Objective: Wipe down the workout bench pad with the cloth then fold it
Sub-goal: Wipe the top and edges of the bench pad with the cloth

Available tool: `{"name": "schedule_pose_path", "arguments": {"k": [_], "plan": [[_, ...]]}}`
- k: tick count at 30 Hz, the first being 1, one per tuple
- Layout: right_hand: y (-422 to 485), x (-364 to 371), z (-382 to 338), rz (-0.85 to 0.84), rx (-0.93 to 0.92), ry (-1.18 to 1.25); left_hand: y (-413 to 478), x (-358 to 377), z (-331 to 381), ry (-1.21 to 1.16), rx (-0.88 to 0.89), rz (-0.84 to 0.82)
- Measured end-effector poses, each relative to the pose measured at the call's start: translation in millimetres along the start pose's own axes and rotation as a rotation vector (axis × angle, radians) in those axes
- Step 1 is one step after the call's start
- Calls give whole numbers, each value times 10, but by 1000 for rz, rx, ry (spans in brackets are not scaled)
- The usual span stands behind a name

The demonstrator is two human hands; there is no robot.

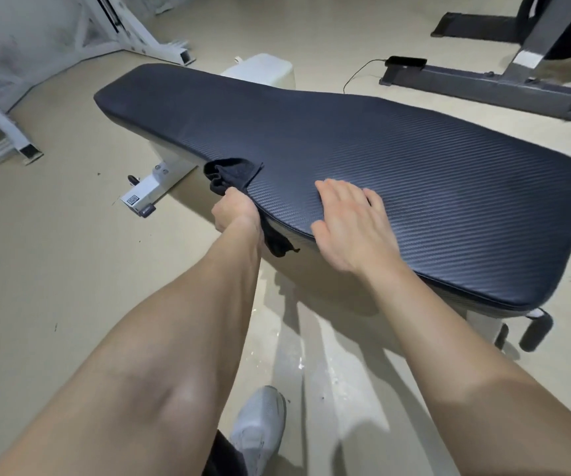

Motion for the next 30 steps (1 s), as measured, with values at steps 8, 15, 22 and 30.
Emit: {"name": "schedule_pose_path", "arguments": {"k": [8,15,22,30], "plan": [[-477,-424,233,318,84,507,-1205,6,-655,-89,-87,-92],[-1499,-728,959,733,173,370,-2178,301,-1160,-79,-212,-257],[-2229,-630,1587,793,751,552,-2747,518,-1240,48,-266,-468],[-2053,-255,1350,376,1125,1410,-2890,566,-1369,398,-86,-724]]}}
Point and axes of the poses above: each hand's wrist, its own y-axis towards the middle knuckle, its own x-axis out of the palm, z = x × y, the point moved 6 cm from there along y, towards the middle knuckle, and after that the axes turned 5 degrees about y, right-handed, at the moved point
